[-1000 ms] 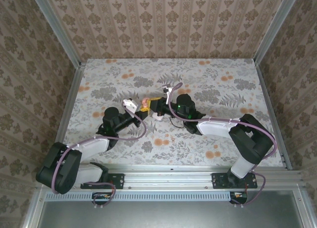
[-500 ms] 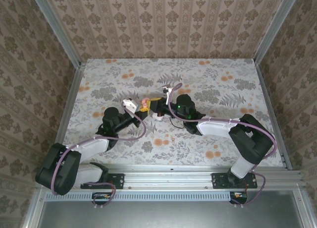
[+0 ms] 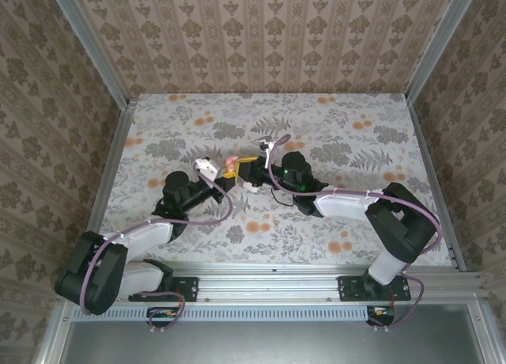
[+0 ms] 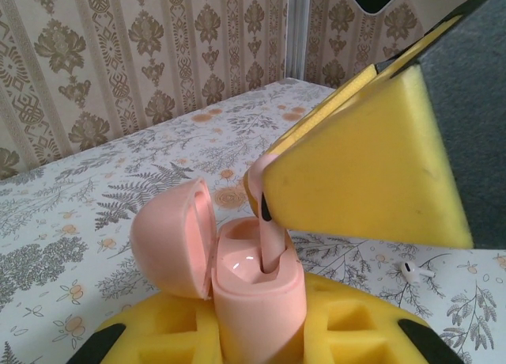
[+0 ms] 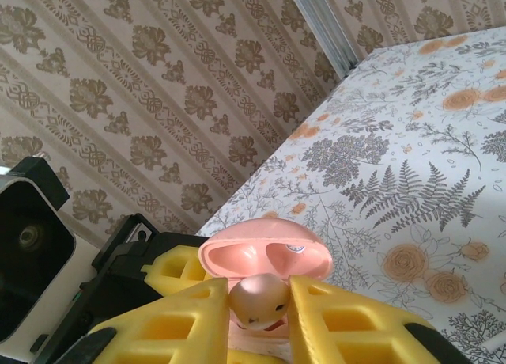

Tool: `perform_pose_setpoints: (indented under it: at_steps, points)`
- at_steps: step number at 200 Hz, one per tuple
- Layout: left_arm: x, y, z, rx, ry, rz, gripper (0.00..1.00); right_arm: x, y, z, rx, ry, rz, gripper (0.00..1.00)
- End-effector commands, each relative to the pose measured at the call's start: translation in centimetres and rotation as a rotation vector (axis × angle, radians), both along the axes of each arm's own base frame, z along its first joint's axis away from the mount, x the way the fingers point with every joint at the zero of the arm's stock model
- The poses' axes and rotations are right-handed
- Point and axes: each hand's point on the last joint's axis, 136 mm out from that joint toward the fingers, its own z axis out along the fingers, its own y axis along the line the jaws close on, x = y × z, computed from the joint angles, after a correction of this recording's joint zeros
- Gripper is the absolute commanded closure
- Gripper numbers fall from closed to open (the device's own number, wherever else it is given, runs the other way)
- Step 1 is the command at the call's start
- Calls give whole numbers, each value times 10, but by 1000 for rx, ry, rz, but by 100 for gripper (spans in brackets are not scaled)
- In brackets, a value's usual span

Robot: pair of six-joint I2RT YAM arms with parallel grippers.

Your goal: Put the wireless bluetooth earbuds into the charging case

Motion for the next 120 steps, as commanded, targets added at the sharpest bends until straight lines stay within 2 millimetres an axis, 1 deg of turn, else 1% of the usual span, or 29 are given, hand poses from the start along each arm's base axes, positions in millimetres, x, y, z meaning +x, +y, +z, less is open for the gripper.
perform_pose_setpoints:
  at_steps: [1,45,79,88,98,100,102,120]
  points:
    - [-2,-5,30,-32,-83,-25,86,-5,-6,8,5,-20,-3,71]
    - [-4,-5,29,-31,-81,-31,86,-17,-19,31,3,-55,13,59]
    - [-5,-7,30,-30,-89,-39,86,-28,-25,48,-11,-55,38,57]
    - [-5,-8,29,-25,-93,-43,86,-30,-27,49,-24,-38,40,56]
    - [-6,-9,29,-19,-100,-49,86,-30,-26,42,-58,5,43,56]
    - [-6,-9,29,-18,-102,-49,86,-33,-29,50,-53,-1,43,56]
    - [-6,-9,28,-16,-103,-50,86,-34,-30,52,-57,3,42,56]
    - [-6,-10,26,-3,-116,-57,86,-39,-32,46,-125,81,51,56]
